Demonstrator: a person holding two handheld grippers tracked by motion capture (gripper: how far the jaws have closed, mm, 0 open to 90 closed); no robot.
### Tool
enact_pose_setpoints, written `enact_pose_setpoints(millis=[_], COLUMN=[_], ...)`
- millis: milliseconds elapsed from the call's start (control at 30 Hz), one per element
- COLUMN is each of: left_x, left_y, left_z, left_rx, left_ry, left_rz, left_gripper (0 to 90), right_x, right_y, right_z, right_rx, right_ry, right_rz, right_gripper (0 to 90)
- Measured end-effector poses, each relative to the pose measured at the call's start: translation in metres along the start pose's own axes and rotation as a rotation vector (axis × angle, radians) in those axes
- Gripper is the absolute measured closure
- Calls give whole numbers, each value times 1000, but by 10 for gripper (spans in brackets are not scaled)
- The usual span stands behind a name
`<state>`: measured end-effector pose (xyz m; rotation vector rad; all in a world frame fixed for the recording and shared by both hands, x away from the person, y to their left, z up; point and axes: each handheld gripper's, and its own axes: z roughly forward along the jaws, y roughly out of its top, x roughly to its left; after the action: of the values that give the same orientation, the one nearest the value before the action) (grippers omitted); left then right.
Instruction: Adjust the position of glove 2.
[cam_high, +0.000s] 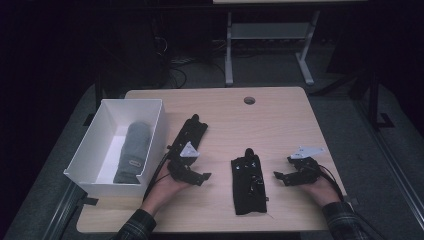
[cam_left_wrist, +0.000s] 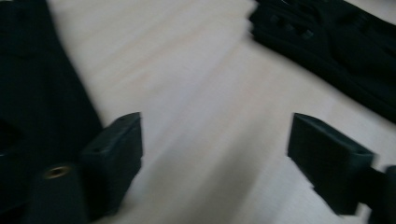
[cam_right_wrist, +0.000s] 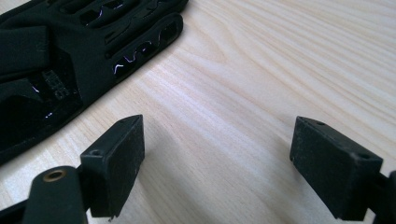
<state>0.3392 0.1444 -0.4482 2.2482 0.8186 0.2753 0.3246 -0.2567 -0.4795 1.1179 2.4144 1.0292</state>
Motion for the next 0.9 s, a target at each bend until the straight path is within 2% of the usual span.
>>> enact_pose_setpoints(millis=[67, 200, 233, 300, 367, 433, 467, 567, 633, 733, 900], left_x=[8, 23, 29, 33, 40, 46, 48, 57, 61, 63, 59], left_y=[5, 15, 19, 24, 29, 33, 34, 38, 38, 35, 31], left_z=[-1, -2, 0, 4, 8, 13, 14, 24, 32, 42, 41], left_rx=[-12, -49, -49, -36, -25, -32, -20, 3, 29, 69, 74], left_ry=[48, 131, 147, 200, 242, 260, 263, 287, 296, 271, 235], left_rz=[-16, -91, -122, -133, -150, -162, -164, -171, -173, -175, -162], left_gripper=[261, 473, 494, 603, 668, 740, 805, 892, 893, 895, 896], right_x=[0, 0, 0, 0, 0, 0, 0, 0, 0, 0, 0], right_y=[-1, -1, -1, -1, -1, -1, -1, -1, -1, -1, 0], right_z=[2, 3, 3, 3, 3, 3, 3, 3, 3, 3, 3], right_rx=[-13, -15, -14, -15, -15, -15, -15, -15, -16, -15, -15], right_ry=[-4, -6, -7, -8, -9, -9, -9, -9, -9, -9, -9], right_rz=[5, 6, 7, 8, 9, 8, 8, 9, 9, 9, 9], right_gripper=[129, 129, 129, 129, 129, 129, 129, 129, 129, 129, 129])
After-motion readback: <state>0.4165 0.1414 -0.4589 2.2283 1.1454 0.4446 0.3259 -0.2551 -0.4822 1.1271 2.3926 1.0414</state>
